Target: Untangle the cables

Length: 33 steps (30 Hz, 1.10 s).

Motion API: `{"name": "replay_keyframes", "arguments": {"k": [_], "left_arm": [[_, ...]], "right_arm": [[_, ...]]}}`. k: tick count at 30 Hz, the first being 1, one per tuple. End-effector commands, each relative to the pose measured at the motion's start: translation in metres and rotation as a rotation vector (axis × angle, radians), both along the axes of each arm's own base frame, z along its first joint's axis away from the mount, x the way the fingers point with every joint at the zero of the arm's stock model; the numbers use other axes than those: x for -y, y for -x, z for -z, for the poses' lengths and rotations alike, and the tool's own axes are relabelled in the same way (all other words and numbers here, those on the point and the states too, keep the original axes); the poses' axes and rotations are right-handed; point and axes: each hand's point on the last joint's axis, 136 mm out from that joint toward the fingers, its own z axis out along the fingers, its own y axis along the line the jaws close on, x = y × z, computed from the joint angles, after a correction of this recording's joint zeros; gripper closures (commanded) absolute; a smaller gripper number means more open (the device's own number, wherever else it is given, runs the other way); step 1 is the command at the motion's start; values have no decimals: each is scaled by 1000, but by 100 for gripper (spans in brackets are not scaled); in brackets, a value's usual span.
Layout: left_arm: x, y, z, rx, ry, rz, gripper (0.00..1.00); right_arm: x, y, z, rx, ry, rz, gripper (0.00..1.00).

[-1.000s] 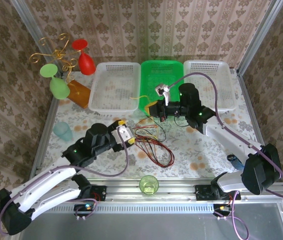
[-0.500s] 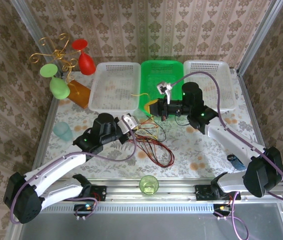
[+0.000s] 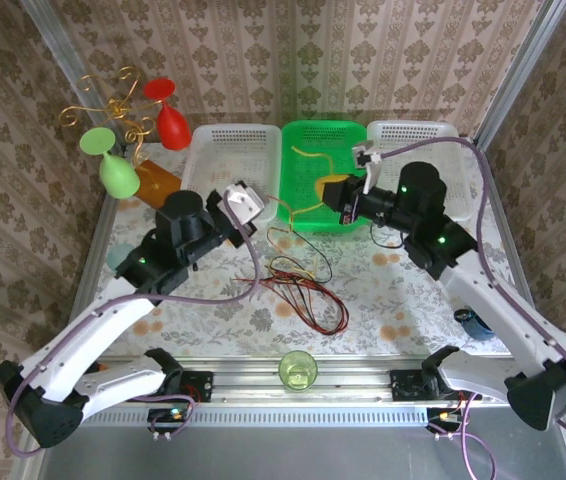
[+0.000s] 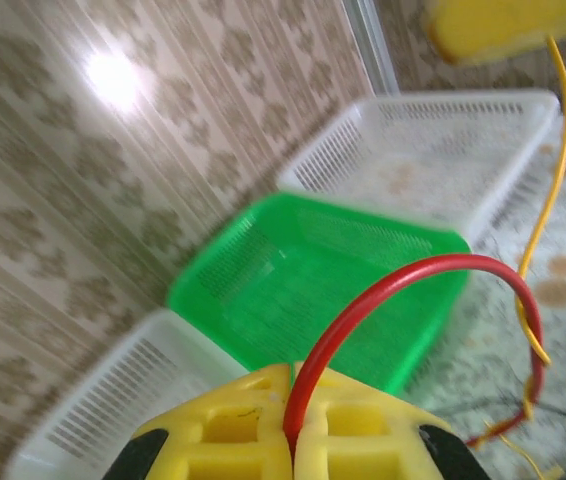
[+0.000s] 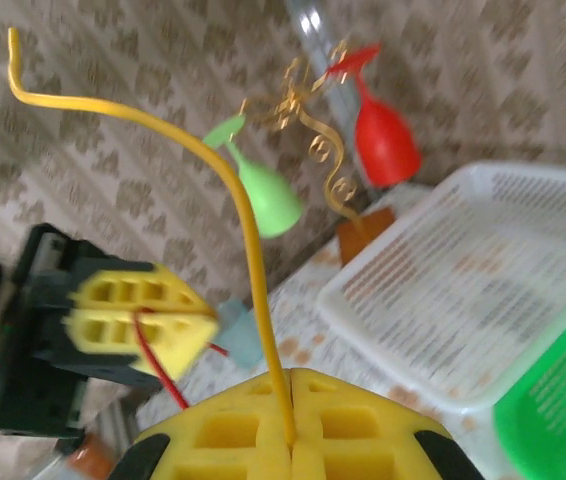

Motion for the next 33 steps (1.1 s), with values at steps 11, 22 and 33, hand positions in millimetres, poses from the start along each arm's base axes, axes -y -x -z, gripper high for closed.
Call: {"name": "replay_keyframes", "arguments": {"k": [11, 22, 33], "left_arm": [[-32, -14, -78, 244, -93, -231, 100], [-65, -25, -87, 238, -134, -480, 100], [-129, -35, -85, 138, -126, -728, 100]], "right_arm": [[107, -30, -55, 61, -90, 507, 100], [198, -27, -51, 49, -109, 801, 100], [274, -17, -38, 7, -87, 1083, 100]]}}
